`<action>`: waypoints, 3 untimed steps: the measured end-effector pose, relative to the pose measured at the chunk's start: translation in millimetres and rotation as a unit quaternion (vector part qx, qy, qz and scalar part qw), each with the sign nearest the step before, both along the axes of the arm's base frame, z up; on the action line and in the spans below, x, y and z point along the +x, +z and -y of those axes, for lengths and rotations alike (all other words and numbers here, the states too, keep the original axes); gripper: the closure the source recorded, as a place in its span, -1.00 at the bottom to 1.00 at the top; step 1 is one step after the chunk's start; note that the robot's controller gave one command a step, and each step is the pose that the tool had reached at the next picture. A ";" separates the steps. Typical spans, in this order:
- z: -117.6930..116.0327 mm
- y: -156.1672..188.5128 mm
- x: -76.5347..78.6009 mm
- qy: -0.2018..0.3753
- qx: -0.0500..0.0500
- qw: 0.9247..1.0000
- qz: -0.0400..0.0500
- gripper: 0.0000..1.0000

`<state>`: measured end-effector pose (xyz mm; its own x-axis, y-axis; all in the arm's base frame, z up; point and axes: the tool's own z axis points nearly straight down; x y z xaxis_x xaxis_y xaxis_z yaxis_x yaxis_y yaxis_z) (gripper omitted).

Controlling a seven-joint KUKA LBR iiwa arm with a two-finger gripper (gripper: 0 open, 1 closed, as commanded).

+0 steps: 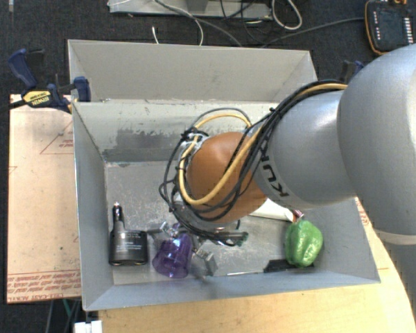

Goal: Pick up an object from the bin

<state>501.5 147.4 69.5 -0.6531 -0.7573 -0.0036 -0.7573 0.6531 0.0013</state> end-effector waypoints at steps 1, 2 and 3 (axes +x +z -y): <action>-5.3 1.6 -9.9 0.184 0.003 0.983 0.009 1.00; -5.4 1.6 -9.9 0.184 0.003 0.983 0.009 1.00; -4.8 19.3 -13.6 0.184 0.002 0.983 0.003 1.00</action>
Offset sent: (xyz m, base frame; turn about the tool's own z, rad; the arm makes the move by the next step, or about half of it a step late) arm 0.0000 0.0000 0.0000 0.0000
